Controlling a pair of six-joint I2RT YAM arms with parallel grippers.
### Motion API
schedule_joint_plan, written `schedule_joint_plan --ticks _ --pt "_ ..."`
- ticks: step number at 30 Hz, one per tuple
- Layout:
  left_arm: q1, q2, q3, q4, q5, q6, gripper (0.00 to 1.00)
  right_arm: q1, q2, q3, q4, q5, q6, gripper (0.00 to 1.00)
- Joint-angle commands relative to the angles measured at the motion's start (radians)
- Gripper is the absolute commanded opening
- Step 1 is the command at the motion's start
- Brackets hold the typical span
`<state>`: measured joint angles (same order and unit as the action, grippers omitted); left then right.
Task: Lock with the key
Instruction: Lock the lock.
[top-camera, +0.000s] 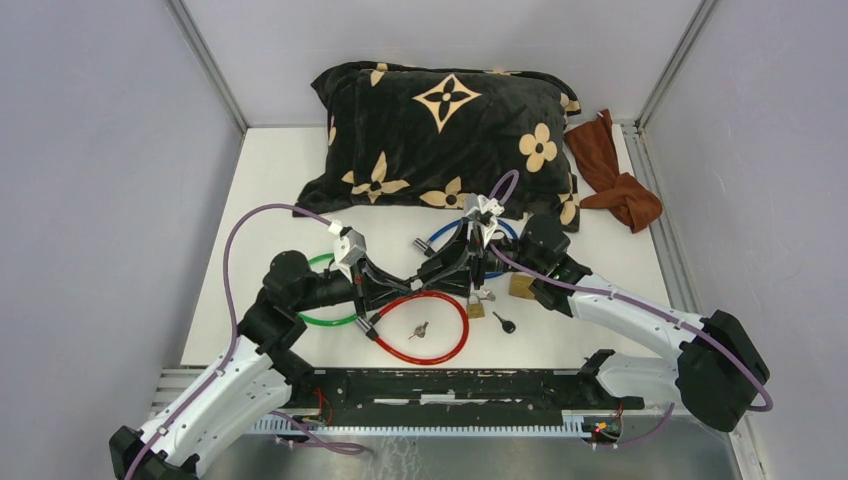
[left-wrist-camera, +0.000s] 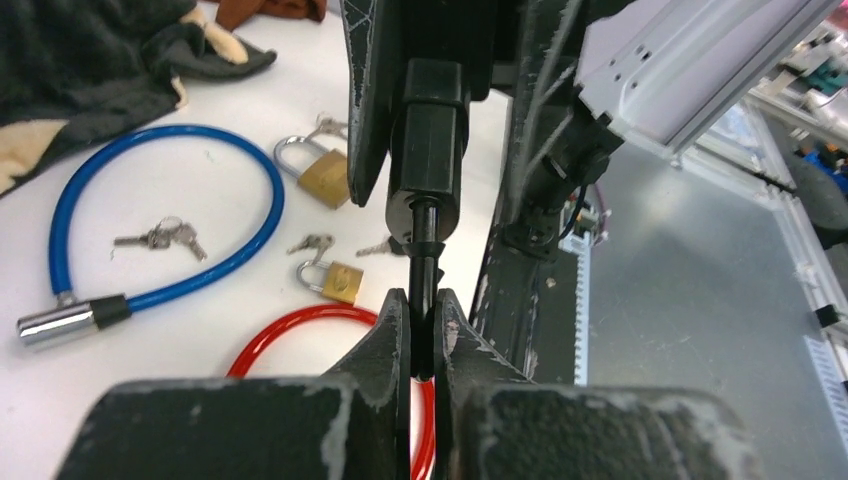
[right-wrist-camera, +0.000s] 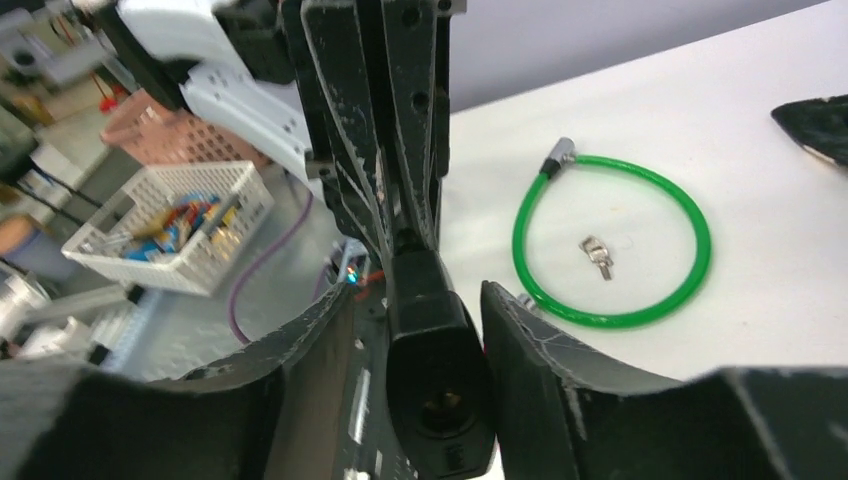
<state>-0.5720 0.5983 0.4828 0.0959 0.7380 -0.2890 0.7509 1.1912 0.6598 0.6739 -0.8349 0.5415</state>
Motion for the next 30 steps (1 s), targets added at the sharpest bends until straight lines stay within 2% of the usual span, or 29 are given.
schedule_joint_plan --ticks 1,7,10,15,18,21,23,24,25,29,30 --pt "0.0 -0.024 0.077 -0.035 -0.013 0.106 0.02 0.0 -0.027 0.056 -0.171 -0.107 -0.234 0.62" --pt "0.001 -0.025 0.08 -0.057 0.029 0.166 0.02 -0.001 -0.024 0.065 -0.217 -0.133 -0.322 0.8" --pt "0.001 -0.023 0.085 -0.067 0.052 0.197 0.02 -0.001 -0.013 0.063 -0.246 -0.11 -0.364 0.81" --pt "0.0 -0.022 0.081 -0.056 0.074 0.233 0.02 -0.002 0.051 0.063 -0.136 -0.138 -0.288 0.74" --pt "-0.001 -0.022 0.081 -0.055 0.083 0.237 0.02 0.001 0.065 0.05 -0.06 -0.145 -0.245 0.64" --pt "0.0 -0.022 0.081 -0.06 0.082 0.237 0.02 0.001 0.073 0.038 -0.014 -0.147 -0.205 0.46" --pt "0.0 -0.022 0.081 -0.055 0.085 0.233 0.02 0.004 0.072 0.027 -0.003 -0.139 -0.196 0.26" --pt "0.001 -0.02 0.08 -0.055 0.086 0.231 0.02 0.003 0.068 0.018 0.013 -0.131 -0.186 0.11" --pt "-0.001 -0.02 0.079 -0.057 0.086 0.229 0.02 0.004 0.063 0.015 0.021 -0.126 -0.181 0.0" --pt "0.0 -0.029 0.066 -0.052 0.069 0.182 0.03 0.001 0.048 0.011 0.006 -0.095 -0.175 0.0" --pt "-0.001 -0.035 0.062 -0.047 0.06 0.168 0.1 0.0 0.04 0.008 0.011 -0.084 -0.168 0.0"
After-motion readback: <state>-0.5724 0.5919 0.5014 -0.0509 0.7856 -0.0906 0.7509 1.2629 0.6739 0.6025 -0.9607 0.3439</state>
